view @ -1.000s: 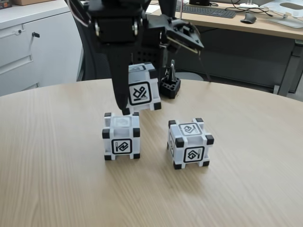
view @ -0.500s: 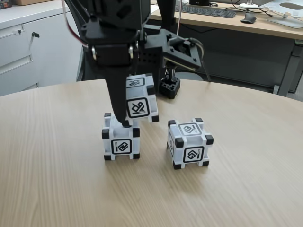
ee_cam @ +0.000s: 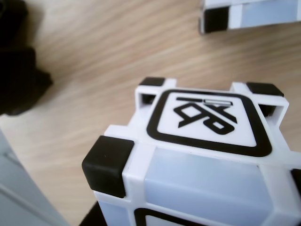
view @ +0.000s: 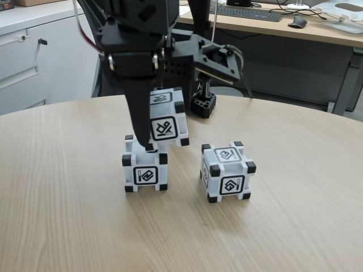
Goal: Stack cubes from left to right.
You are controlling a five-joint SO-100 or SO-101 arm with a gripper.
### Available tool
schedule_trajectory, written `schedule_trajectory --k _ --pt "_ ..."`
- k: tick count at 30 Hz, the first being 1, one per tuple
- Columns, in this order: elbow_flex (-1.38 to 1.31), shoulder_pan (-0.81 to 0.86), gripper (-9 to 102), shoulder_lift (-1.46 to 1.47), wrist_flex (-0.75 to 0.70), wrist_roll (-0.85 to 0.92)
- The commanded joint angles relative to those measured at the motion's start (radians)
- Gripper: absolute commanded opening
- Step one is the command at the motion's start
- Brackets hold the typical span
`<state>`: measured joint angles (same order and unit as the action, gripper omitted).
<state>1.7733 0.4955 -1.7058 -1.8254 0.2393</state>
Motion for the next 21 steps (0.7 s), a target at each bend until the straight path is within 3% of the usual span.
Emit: schedule_trajectory --k 1,7,21 --pt "-0.034 0.046 0 -0.005 -0.023 0.023" --pt "-0.034 0.114 0 -0.005 -0.023 0.043" --pt "-0.034 0.098 0 -0.006 -0.009 -0.025"
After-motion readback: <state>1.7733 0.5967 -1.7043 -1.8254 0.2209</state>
